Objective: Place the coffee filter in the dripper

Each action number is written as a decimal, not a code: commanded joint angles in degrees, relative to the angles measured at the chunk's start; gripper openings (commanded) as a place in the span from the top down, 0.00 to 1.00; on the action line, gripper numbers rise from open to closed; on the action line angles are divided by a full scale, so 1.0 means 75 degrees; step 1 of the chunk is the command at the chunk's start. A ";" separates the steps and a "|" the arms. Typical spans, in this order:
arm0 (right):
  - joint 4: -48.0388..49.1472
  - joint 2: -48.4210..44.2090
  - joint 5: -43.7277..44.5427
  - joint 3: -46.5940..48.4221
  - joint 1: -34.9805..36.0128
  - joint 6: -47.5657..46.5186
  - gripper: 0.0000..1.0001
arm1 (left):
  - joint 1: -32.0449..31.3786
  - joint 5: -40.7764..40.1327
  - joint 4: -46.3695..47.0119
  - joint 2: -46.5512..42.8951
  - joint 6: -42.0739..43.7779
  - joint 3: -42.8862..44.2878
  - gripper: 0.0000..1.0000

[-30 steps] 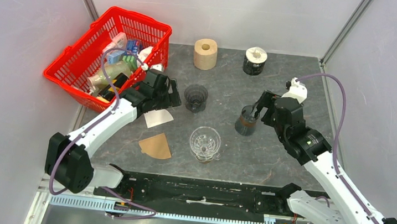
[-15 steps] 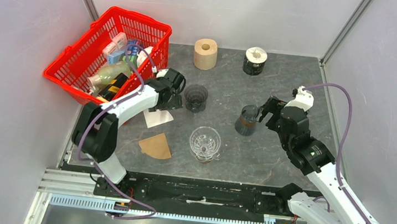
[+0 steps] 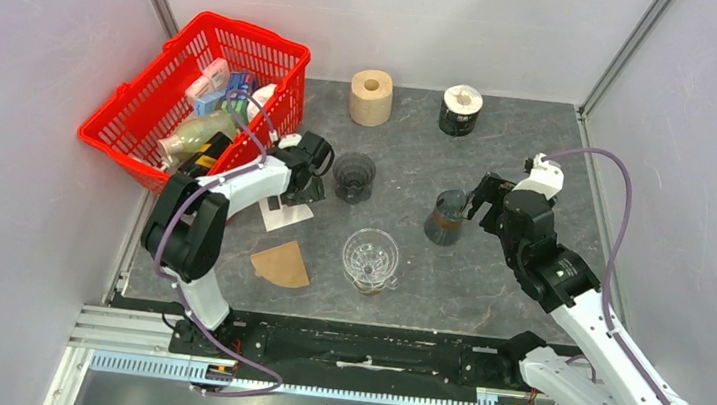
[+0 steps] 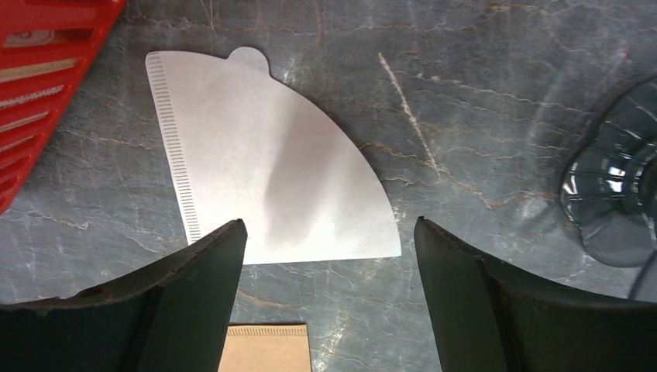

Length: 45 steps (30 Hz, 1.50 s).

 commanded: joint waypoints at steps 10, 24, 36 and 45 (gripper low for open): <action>0.0338 0.0180 0.0007 -0.0073 -0.0066 -0.0154 0.03 | 0.0048 -0.0233 0.0615 0.0278 -0.0750 -0.0313 0.17; 0.0363 0.0267 0.0088 -0.0108 -0.0107 -0.0196 0.03 | 0.0083 0.0177 0.1664 0.0054 -0.1073 -0.1220 0.23; 0.0374 0.0303 0.0007 -0.0111 -0.0168 -0.0198 0.01 | 0.0080 0.0200 0.1618 0.0029 -0.1098 -0.1366 0.28; 0.0380 0.0380 0.0042 -0.0120 -0.0186 -0.0180 0.01 | 0.0083 0.0516 0.1593 -0.0007 -0.0773 -0.1244 0.43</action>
